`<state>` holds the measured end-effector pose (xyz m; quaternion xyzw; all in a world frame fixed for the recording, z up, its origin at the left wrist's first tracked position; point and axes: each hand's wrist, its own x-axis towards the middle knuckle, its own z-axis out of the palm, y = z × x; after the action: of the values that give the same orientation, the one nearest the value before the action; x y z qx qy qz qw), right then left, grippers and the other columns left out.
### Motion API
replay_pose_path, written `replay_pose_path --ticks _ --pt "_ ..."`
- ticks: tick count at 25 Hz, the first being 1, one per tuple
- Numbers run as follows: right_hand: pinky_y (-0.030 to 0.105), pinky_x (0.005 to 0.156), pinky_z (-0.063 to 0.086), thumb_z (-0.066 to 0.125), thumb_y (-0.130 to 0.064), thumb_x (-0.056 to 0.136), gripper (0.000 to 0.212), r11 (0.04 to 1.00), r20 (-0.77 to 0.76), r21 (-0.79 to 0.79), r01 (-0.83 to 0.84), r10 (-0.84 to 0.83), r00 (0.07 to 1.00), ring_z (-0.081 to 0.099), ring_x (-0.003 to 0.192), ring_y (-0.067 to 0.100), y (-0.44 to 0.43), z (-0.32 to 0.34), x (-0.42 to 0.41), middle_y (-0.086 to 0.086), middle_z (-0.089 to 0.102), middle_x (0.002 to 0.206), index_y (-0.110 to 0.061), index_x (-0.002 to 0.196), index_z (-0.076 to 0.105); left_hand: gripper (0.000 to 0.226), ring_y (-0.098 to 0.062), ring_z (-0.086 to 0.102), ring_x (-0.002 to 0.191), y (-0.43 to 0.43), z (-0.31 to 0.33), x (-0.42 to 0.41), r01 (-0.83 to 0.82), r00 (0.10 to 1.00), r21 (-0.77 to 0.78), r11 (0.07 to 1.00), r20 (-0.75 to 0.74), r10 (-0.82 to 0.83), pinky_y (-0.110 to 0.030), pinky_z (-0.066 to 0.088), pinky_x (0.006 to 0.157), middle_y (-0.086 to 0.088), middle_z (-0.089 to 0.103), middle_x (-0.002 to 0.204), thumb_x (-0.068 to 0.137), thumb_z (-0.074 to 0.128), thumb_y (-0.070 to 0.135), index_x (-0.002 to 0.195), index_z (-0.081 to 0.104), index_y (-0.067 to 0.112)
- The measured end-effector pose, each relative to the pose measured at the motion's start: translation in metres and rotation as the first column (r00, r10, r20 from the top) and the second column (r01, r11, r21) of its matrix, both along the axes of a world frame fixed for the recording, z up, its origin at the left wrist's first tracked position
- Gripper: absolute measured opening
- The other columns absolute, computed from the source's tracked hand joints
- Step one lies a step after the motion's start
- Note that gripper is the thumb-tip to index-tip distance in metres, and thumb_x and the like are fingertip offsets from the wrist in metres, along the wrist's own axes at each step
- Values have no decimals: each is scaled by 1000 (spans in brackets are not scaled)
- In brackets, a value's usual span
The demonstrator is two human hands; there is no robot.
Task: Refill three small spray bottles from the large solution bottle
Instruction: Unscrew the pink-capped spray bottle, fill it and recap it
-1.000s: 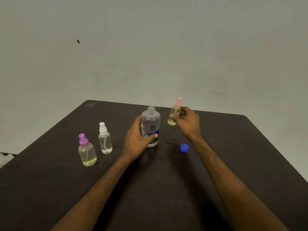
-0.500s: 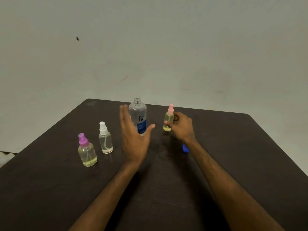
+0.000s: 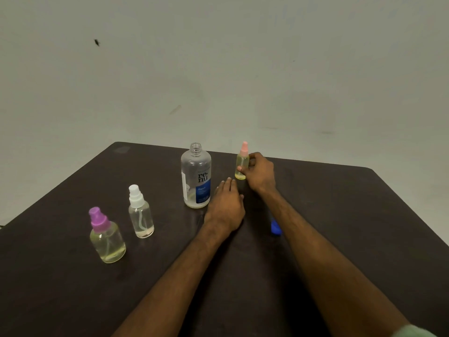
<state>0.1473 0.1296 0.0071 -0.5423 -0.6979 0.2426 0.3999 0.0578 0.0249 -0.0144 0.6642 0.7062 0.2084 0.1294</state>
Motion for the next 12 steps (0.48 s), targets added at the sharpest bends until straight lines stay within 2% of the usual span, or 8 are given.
replay_pose_path --ticks 5,10,12 --pt "33 90 50 73 -23 88 45 999 13 -7 54 -54 998 65 108 25 51 -1 -19 11 68 121 -7 127 58 57 -22 10 155 9 -7 0 4 999 -17 1000 -44 -5 -36 11 126 -10 13 167 108 29 32 158 14 7" --pt "29 80 48 75 -37 85 51 995 30 -10 101 -101 994 64 104 25 75 -3 -34 10 66 118 -7 120 55 57 -21 7 155 11 -5 -1 2 997 -25 1000 -77 -4 -35 7 126 -9 9 168 109 27 33 158 11 9" --pt "31 83 49 74 -35 86 50 993 31 -6 114 -114 993 63 106 25 82 -5 -38 10 64 120 -7 122 54 57 -21 6 155 12 -4 0 4 996 -35 999 -91 -7 -35 6 125 -8 8 168 109 27 33 158 11 9"
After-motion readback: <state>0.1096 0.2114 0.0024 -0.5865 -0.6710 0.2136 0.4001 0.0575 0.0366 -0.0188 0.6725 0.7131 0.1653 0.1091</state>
